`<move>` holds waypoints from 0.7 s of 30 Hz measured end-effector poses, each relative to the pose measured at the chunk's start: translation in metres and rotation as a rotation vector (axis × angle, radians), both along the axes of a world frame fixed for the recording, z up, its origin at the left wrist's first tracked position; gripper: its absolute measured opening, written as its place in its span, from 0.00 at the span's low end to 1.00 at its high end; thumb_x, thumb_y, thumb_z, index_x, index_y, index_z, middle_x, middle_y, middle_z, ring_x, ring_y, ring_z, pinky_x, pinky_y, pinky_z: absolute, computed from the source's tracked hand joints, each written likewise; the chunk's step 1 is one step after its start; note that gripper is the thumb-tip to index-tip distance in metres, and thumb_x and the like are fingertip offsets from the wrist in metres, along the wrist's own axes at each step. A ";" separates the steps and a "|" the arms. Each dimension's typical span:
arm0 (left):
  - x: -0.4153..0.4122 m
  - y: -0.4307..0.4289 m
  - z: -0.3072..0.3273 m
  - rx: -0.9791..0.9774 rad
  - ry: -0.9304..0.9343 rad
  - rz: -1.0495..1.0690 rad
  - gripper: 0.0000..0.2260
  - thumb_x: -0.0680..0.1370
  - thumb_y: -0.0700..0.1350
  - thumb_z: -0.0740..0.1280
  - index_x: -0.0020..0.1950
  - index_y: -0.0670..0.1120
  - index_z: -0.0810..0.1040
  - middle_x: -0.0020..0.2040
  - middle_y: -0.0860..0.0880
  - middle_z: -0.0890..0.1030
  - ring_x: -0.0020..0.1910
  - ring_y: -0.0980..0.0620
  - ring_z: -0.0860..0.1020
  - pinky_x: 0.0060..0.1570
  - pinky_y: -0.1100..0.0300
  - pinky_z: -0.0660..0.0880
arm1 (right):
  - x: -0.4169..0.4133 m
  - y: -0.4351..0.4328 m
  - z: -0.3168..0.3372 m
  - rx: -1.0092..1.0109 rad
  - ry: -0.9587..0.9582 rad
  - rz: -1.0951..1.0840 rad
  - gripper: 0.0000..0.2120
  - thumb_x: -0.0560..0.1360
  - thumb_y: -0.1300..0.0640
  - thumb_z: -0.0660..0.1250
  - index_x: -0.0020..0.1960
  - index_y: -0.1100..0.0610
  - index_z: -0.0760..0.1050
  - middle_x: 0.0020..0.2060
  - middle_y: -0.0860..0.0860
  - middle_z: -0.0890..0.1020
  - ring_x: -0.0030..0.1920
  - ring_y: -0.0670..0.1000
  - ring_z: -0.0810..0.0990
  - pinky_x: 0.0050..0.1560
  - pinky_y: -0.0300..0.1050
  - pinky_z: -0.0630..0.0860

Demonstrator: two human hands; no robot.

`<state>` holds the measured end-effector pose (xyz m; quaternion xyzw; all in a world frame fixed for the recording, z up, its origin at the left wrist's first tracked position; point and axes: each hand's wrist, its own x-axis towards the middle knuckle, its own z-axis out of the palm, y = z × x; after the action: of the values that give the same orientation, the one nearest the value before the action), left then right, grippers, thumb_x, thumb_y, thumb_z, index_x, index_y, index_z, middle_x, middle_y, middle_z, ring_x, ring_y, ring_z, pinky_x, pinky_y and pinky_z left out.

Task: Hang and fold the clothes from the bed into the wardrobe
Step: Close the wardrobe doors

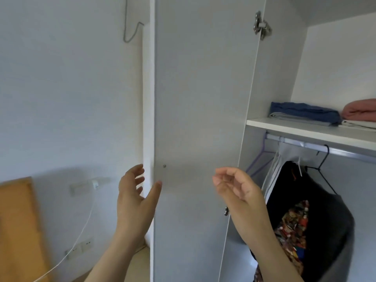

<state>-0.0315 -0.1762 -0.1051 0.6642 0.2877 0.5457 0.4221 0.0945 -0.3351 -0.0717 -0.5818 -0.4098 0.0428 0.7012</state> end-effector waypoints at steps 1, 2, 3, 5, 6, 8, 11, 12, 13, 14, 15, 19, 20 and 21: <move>0.002 0.008 0.001 0.008 0.029 -0.004 0.25 0.76 0.46 0.70 0.71 0.53 0.66 0.68 0.56 0.70 0.63 0.58 0.72 0.60 0.61 0.69 | 0.000 0.005 0.000 -0.004 -0.001 -0.005 0.06 0.76 0.60 0.69 0.52 0.54 0.79 0.47 0.46 0.84 0.51 0.43 0.82 0.51 0.31 0.74; 0.005 0.015 0.001 0.014 0.056 -0.019 0.27 0.76 0.47 0.70 0.73 0.52 0.64 0.70 0.56 0.67 0.65 0.57 0.71 0.60 0.61 0.68 | 0.000 0.010 0.000 -0.007 0.000 -0.010 0.06 0.76 0.60 0.69 0.52 0.53 0.79 0.47 0.46 0.84 0.51 0.43 0.82 0.52 0.31 0.74; 0.008 0.021 0.002 0.015 0.076 -0.044 0.29 0.76 0.48 0.70 0.75 0.52 0.62 0.72 0.56 0.65 0.67 0.57 0.69 0.59 0.62 0.66 | 0.000 0.014 0.000 -0.009 0.002 -0.018 0.06 0.76 0.59 0.69 0.51 0.53 0.79 0.47 0.46 0.84 0.51 0.43 0.82 0.52 0.32 0.75; 0.015 0.031 0.005 -0.005 0.085 -0.113 0.31 0.77 0.48 0.69 0.77 0.52 0.60 0.74 0.57 0.65 0.69 0.56 0.68 0.59 0.63 0.65 | 0.001 0.019 0.000 -0.013 0.007 -0.039 0.06 0.75 0.60 0.70 0.51 0.53 0.79 0.47 0.46 0.84 0.51 0.44 0.82 0.52 0.33 0.75; 0.019 0.034 0.006 -0.025 0.078 -0.148 0.31 0.77 0.48 0.69 0.77 0.52 0.59 0.73 0.57 0.66 0.69 0.56 0.69 0.60 0.62 0.66 | 0.002 0.021 0.000 -0.015 0.007 -0.051 0.06 0.75 0.60 0.70 0.51 0.53 0.79 0.47 0.46 0.84 0.50 0.43 0.82 0.52 0.33 0.75; 0.025 0.037 0.005 -0.053 0.064 -0.182 0.29 0.77 0.49 0.69 0.75 0.53 0.62 0.69 0.56 0.71 0.64 0.56 0.74 0.59 0.59 0.71 | 0.004 0.020 0.001 -0.023 0.005 -0.075 0.06 0.75 0.60 0.70 0.51 0.52 0.79 0.46 0.46 0.84 0.50 0.43 0.82 0.53 0.35 0.76; 0.030 0.035 0.001 -0.064 0.089 -0.150 0.22 0.76 0.51 0.68 0.69 0.55 0.68 0.63 0.54 0.75 0.56 0.52 0.78 0.45 0.51 0.76 | 0.007 0.015 0.001 -0.040 0.000 -0.106 0.06 0.75 0.59 0.70 0.51 0.53 0.80 0.46 0.47 0.84 0.50 0.44 0.82 0.56 0.41 0.77; 0.030 0.034 0.000 -0.077 0.091 -0.141 0.21 0.76 0.52 0.68 0.68 0.56 0.69 0.61 0.53 0.76 0.55 0.51 0.79 0.40 0.51 0.75 | 0.008 0.012 0.001 -0.048 -0.002 -0.118 0.06 0.75 0.59 0.70 0.51 0.53 0.80 0.46 0.48 0.84 0.50 0.44 0.82 0.57 0.44 0.77; 0.031 0.032 0.000 -0.093 0.081 -0.133 0.19 0.76 0.53 0.68 0.66 0.57 0.70 0.60 0.53 0.76 0.53 0.51 0.79 0.38 0.53 0.74 | 0.009 0.009 0.000 -0.055 -0.004 -0.128 0.06 0.75 0.59 0.70 0.52 0.53 0.80 0.46 0.48 0.84 0.50 0.45 0.82 0.58 0.47 0.77; 0.032 0.029 0.001 -0.111 0.065 -0.128 0.17 0.76 0.53 0.68 0.64 0.57 0.71 0.60 0.54 0.77 0.52 0.51 0.80 0.36 0.54 0.74 | 0.010 0.005 -0.001 -0.060 -0.005 -0.137 0.06 0.75 0.59 0.70 0.52 0.53 0.80 0.46 0.48 0.84 0.51 0.45 0.82 0.59 0.50 0.77; 0.032 0.025 0.001 -0.125 0.047 -0.127 0.16 0.76 0.53 0.68 0.62 0.58 0.72 0.59 0.54 0.77 0.52 0.52 0.80 0.36 0.54 0.75 | 0.011 0.002 -0.002 -0.065 -0.005 -0.145 0.06 0.75 0.59 0.70 0.52 0.53 0.80 0.47 0.49 0.84 0.51 0.46 0.82 0.60 0.52 0.77; 0.033 0.001 0.001 -0.106 -0.024 -0.134 0.11 0.76 0.50 0.69 0.57 0.56 0.74 0.56 0.56 0.79 0.49 0.59 0.80 0.43 0.63 0.76 | 0.015 -0.014 -0.005 -0.067 -0.007 -0.161 0.06 0.75 0.58 0.70 0.52 0.52 0.80 0.47 0.49 0.84 0.52 0.48 0.82 0.61 0.57 0.76; 0.033 -0.006 0.001 -0.101 -0.034 -0.142 0.09 0.76 0.49 0.69 0.55 0.56 0.74 0.54 0.56 0.80 0.48 0.60 0.80 0.42 0.64 0.75 | 0.016 -0.018 -0.005 -0.068 -0.007 -0.161 0.06 0.75 0.58 0.70 0.52 0.52 0.80 0.47 0.49 0.84 0.52 0.49 0.82 0.61 0.57 0.76; 0.033 -0.014 0.000 -0.099 -0.043 -0.154 0.08 0.76 0.49 0.69 0.53 0.57 0.74 0.53 0.57 0.80 0.46 0.61 0.80 0.42 0.65 0.76 | 0.017 -0.022 -0.006 -0.070 -0.007 -0.162 0.06 0.76 0.58 0.70 0.53 0.52 0.80 0.47 0.49 0.83 0.53 0.50 0.82 0.60 0.57 0.76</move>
<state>0.0018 -0.1906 -0.1048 0.6508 0.2533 0.5111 0.5011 0.1117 -0.3574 -0.0779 -0.6374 -0.3621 -0.0014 0.6802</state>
